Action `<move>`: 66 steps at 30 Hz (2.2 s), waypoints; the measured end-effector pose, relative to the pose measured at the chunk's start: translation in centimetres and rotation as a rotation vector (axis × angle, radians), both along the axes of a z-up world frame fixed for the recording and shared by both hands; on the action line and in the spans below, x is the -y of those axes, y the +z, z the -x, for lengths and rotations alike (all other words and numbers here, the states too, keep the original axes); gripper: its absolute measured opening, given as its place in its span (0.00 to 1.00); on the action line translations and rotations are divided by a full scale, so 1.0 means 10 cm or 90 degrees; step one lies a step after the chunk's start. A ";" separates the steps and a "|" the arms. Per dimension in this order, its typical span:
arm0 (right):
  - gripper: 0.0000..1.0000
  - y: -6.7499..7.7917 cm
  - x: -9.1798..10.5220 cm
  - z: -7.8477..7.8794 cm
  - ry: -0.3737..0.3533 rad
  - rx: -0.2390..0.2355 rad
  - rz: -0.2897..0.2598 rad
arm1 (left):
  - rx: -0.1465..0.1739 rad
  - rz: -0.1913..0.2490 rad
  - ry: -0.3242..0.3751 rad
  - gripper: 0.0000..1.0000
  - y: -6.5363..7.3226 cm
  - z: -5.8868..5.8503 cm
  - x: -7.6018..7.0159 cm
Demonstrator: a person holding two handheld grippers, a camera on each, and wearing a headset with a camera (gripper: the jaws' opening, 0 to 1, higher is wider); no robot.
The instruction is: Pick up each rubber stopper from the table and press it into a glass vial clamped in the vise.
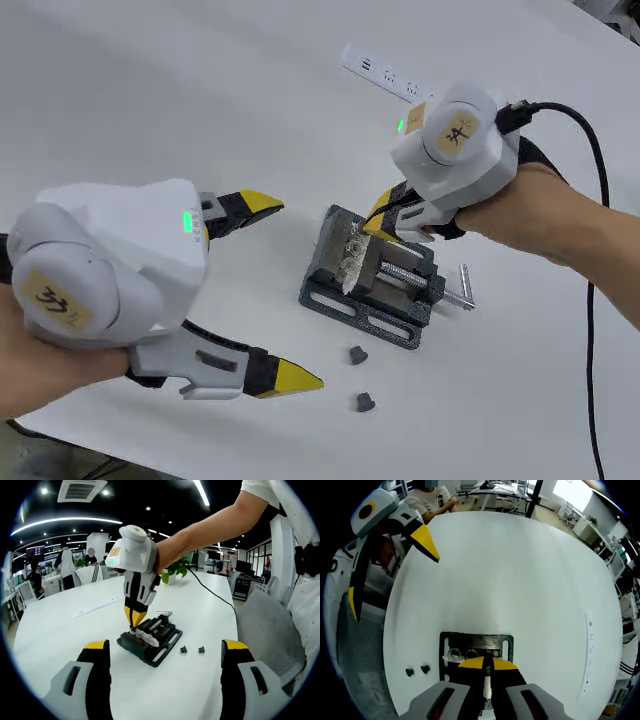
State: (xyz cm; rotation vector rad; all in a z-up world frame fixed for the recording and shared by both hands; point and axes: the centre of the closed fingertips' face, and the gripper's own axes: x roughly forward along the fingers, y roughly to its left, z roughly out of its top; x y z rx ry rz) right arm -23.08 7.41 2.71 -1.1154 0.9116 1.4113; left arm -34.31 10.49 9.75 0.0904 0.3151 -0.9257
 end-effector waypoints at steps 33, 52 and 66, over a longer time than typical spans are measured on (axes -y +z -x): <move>0.07 0.07 0.03 -0.07 -0.058 -0.004 -0.070 | -0.013 -0.024 -0.011 0.91 -0.07 0.07 -0.05; 0.21 0.28 0.12 0.01 -0.113 -0.001 -0.146 | -0.013 -0.046 -0.024 0.90 -0.07 0.10 -0.05; 0.33 0.46 0.35 0.21 -0.153 -0.002 -0.210 | -0.004 -0.061 -0.045 0.89 0.00 0.12 0.02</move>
